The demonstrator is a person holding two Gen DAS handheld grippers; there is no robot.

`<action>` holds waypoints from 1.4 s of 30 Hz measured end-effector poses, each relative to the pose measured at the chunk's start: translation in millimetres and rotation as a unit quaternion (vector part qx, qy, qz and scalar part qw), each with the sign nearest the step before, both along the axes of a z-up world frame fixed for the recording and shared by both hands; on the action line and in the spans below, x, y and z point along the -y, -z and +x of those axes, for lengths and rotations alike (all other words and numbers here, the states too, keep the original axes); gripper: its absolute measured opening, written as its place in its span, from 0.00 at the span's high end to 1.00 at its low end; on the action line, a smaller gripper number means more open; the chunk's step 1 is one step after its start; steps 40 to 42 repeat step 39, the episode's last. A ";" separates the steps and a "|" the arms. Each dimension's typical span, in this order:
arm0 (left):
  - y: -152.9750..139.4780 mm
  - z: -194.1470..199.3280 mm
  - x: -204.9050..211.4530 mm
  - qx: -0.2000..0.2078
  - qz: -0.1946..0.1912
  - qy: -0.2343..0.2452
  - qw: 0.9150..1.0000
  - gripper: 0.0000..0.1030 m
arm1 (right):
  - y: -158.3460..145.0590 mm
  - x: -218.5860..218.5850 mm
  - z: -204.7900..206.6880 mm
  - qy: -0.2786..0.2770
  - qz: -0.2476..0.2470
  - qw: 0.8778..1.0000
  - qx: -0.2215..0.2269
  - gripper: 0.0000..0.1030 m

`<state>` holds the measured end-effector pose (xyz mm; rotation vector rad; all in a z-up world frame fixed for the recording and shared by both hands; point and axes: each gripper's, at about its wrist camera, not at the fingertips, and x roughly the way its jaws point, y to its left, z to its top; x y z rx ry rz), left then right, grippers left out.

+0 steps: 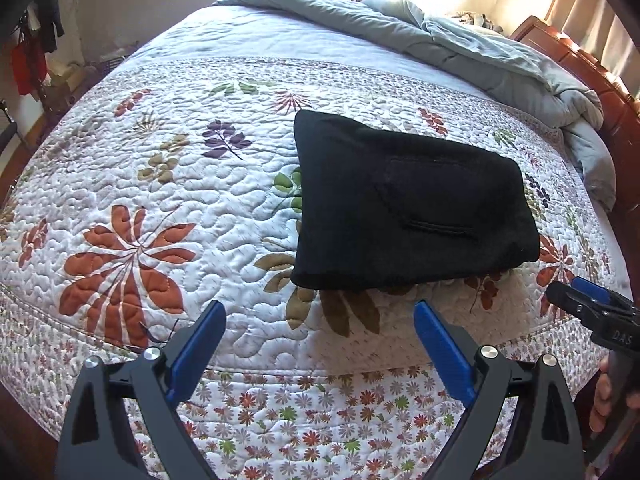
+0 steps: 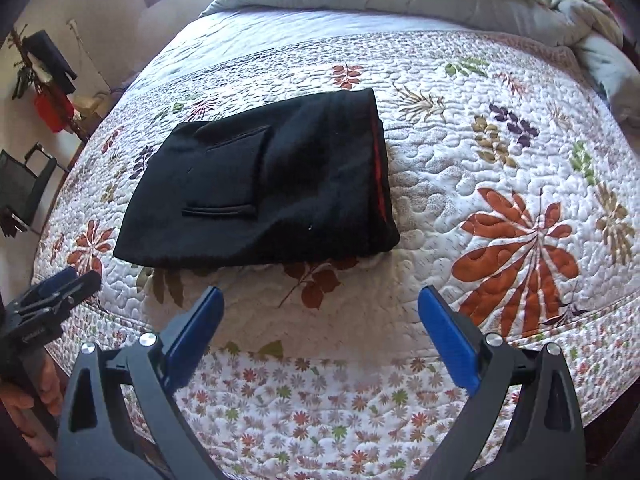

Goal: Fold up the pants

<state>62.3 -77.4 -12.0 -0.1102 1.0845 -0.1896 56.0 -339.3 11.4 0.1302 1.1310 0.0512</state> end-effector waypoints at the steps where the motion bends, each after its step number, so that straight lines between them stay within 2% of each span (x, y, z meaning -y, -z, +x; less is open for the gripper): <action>1: -3.5 -1.3 -0.6 0.004 0.001 -0.002 1.000 0.07 | -1.8 -1.2 -0.6 -0.002 0.000 1.000 0.001 0.06; 13: -22.9 -7.5 -1.0 0.020 0.008 -0.004 1.000 0.07 | -22.7 -12.5 -5.0 -0.018 0.008 1.000 0.018 0.06; 42: -17.7 -7.5 3.0 0.008 0.012 0.005 1.000 0.07 | -1.5 -4.4 -3.9 -0.004 0.018 1.000 -0.007 0.06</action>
